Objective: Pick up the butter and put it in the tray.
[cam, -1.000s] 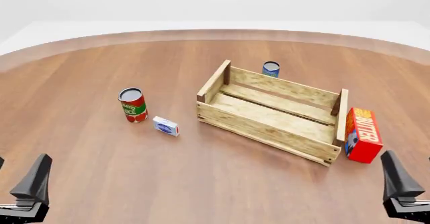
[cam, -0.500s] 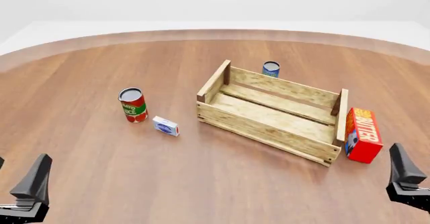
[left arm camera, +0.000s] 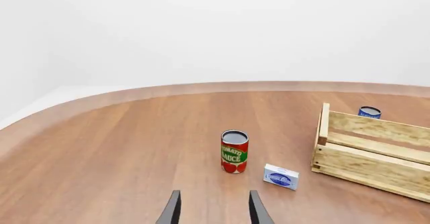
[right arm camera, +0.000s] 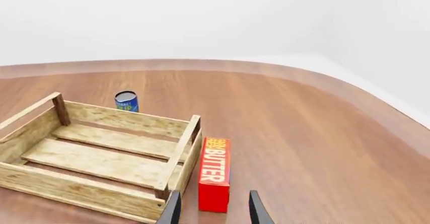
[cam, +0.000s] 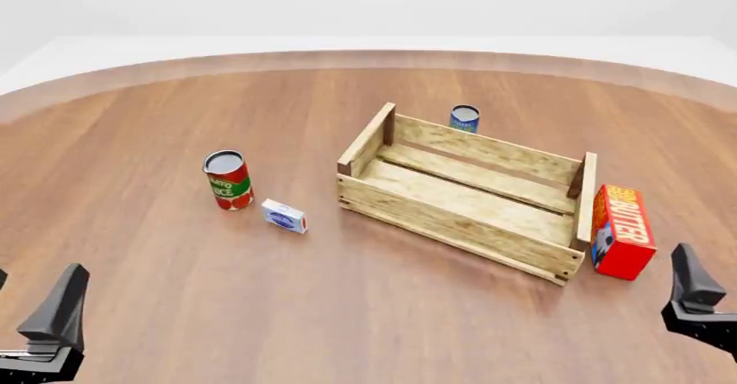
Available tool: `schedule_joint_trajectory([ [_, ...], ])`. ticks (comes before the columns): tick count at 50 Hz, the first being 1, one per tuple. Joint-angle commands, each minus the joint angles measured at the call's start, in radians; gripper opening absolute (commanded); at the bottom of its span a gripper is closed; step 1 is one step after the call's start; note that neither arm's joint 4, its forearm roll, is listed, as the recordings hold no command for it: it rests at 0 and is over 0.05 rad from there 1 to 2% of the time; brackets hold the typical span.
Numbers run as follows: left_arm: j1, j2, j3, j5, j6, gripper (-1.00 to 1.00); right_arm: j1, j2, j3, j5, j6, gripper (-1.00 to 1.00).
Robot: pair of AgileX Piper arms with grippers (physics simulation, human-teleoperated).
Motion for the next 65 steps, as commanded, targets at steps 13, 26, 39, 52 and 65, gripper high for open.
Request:
schedule_joint_trajectory([
  [13, 0.0, 0.0, 0.0, 0.0, 0.0, 1.0, -0.039, 0.19, 0.01, -0.151, 0.004, 1.0],
  [26, 0.0, 0.0, 0.0, 0.0, 0.0, 1.0, -0.033, 0.3, 0.01, -0.236, 0.006, 1.0],
  [39, 0.0, 0.0, 0.0, 0.0, 0.0, 1.0, -0.029, 0.432, 0.01, -0.341, 0.02, 1.0],
  [52, 0.0, 0.0, 0.0, 0.0, 0.0, 1.0, -0.022, 0.56, 0.01, -0.464, 0.025, 1.0],
  [65, 0.0, 0.0, 0.0, 0.0, 0.0, 1.0, -0.024, 0.679, 0.009, -0.568, 0.025, 1.0],
])
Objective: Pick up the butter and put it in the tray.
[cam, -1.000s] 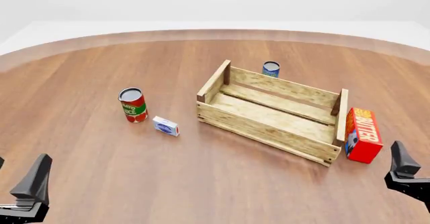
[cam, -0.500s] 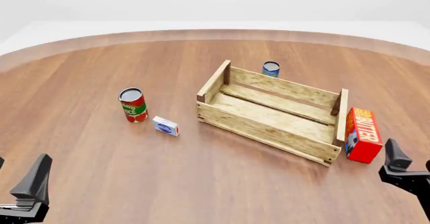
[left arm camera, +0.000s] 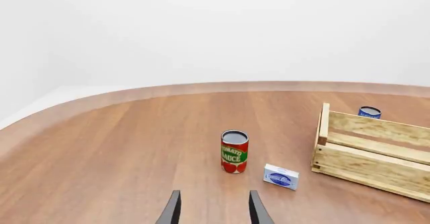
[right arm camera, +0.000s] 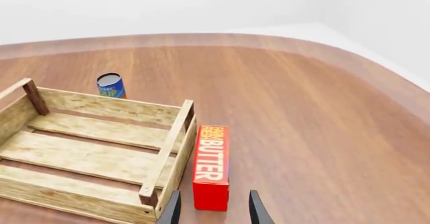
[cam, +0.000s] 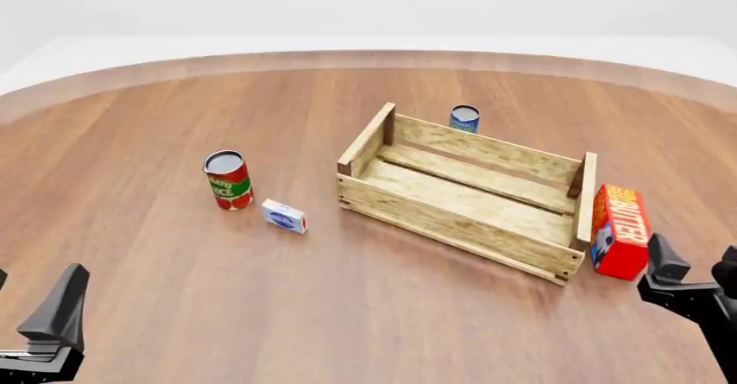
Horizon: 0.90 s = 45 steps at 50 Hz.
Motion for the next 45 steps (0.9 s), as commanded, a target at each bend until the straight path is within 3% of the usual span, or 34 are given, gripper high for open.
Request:
schedule_joint_trajectory([
  [1, 0.0, 0.0, 0.0, 0.0, 0.0, 1.0, 0.0, 0.104, 0.0, -0.092, -0.003, 1.0],
  [17, 0.0, 0.0, 0.0, 0.0, 0.0, 1.0, -0.013, 0.23, -0.002, -0.202, -0.004, 1.0],
  [45, 0.0, 0.0, 0.0, 0.0, 0.0, 1.0, -0.009, 0.339, -0.002, -0.28, -0.009, 1.0],
])
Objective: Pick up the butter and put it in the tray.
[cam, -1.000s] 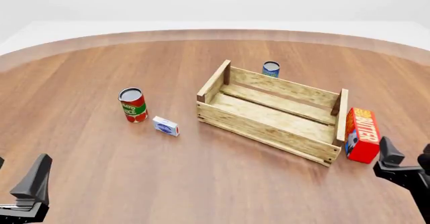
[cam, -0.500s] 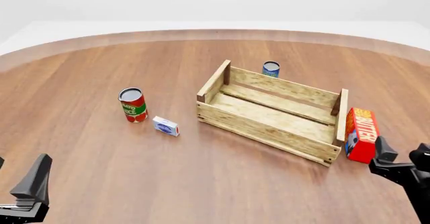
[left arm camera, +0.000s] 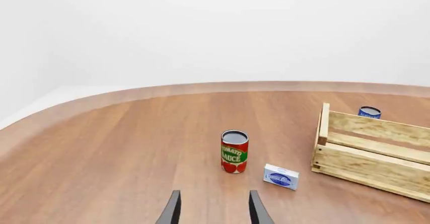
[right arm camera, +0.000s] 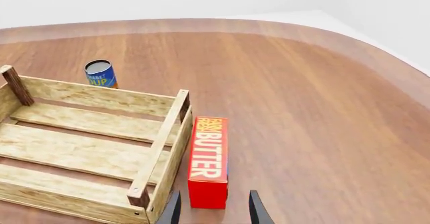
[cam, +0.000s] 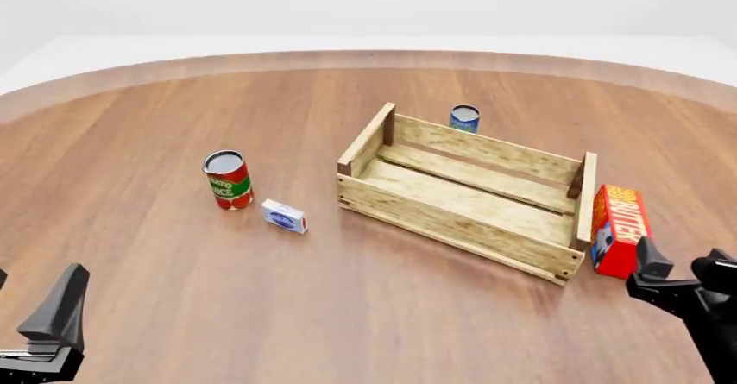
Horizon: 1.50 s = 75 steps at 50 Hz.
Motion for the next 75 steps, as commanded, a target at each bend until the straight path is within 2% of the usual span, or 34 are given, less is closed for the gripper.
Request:
schedule_joint_trajectory([
  [1, 0.0, 0.0, 0.0, 0.0, 0.0, 1.0, 0.001, 0.054, -0.002, -0.04, -0.002, 1.0],
  [75, 0.0, 0.0, 0.0, 0.0, 0.0, 1.0, 0.014, 0.294, -0.069, -0.183, 0.006, 1.0],
])
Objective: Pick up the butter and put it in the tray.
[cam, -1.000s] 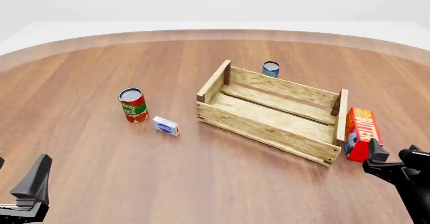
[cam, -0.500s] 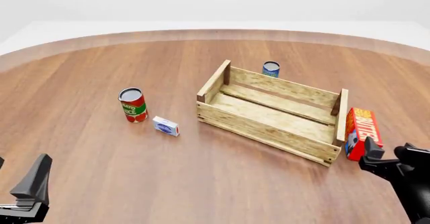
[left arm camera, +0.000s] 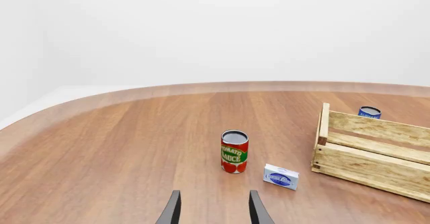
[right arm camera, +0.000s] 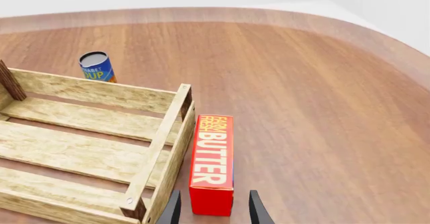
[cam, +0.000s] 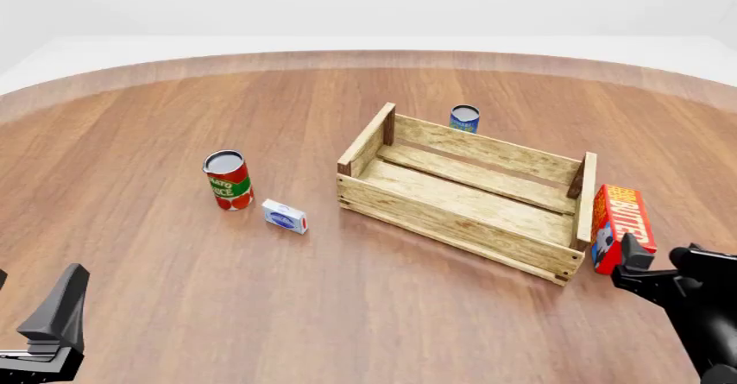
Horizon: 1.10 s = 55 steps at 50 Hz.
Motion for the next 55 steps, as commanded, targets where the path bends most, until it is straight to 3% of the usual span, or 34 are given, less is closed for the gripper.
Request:
schedule_joint_trajectory([
  [1, 0.0, 0.0, 0.0, 0.0, 0.0, 1.0, 0.001, 0.038, -0.013, -0.017, -0.002, 1.0],
  [55, 0.0, 0.0, 0.0, 0.0, 0.0, 1.0, 0.0, 0.151, -0.061, -0.049, -0.002, 1.0],
])
